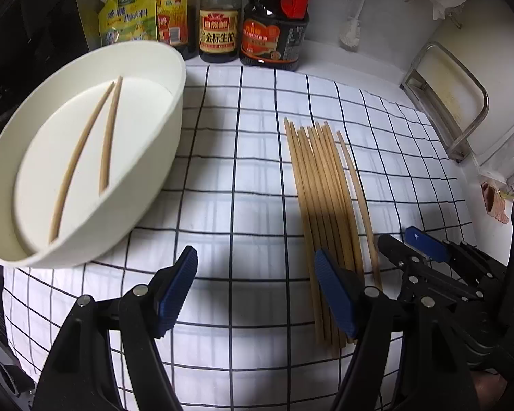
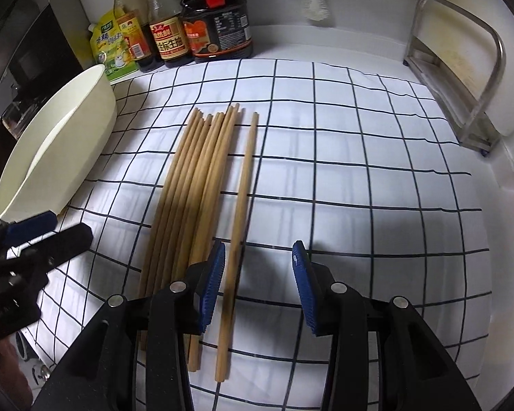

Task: Organize utensils
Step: 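Move both open tools back over the chopsticks on the mat, then close the left tool on a chopstick while the right tool grasps another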

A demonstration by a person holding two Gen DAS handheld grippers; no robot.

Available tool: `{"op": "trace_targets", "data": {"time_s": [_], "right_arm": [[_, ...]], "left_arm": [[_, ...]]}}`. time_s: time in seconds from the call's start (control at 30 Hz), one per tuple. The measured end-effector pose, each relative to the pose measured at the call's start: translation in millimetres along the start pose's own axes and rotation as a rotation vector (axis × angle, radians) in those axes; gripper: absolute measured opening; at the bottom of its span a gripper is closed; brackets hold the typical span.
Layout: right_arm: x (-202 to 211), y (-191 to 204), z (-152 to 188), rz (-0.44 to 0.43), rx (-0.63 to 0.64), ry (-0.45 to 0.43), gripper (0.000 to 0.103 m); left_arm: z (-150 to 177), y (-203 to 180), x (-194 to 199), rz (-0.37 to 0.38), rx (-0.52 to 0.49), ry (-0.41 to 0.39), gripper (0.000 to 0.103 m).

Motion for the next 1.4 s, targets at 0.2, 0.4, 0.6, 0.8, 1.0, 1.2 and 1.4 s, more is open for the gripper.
{"op": "trace_targets", "data": {"time_s": [0.2,0.4,0.6,0.8,1.0,1.2,1.4], "right_arm": [[-7.2,1.6,4.0,0.029,0.031,0.018,0.039],[-11.4,-1.1,10.4,0.054,0.051,0.032,0.039],[-9.9,-15.5,11.4,0.062,0.019,0.025,0.039],[-7.7,-34.1,12.7,0.079,-0.008,0.013,0.039],[-5.7,-45.8,11.4,0.076,-0.025,-0.002,0.039],[-5.9,-42.3,8.2,0.068,-0.008,-0.013,0.039],[-8.8,-40.4,5.6,0.068,0.0,-0.013,0.039]], "left_arm": [[3.7,-1.8,-5.9,0.007,0.008,0.012,0.07],[9.1,-5.1,-11.7,0.013,0.018,0.027,0.07],[8.0,-11.1,-18.8,0.005,0.008,0.022,0.073],[4.9,-11.7,-29.7,-0.024,0.005,0.016,0.073],[1.0,-13.6,-38.8,-0.025,0.015,0.025,0.073],[2.6,-15.5,-45.6,-0.049,0.015,0.035,0.073],[3.6,-13.0,-45.5,-0.08,0.004,0.021,0.073]]}}
Point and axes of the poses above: each gripper's, at about its wrist camera, not at the fingertips, and x roughly against the way its jaws point, y to its left, z to its underside, the point moved 9 cm from there along -x, roughly the way its jaws point, and after that the axes turned 4 degrees about y, right-handed, at the moved point
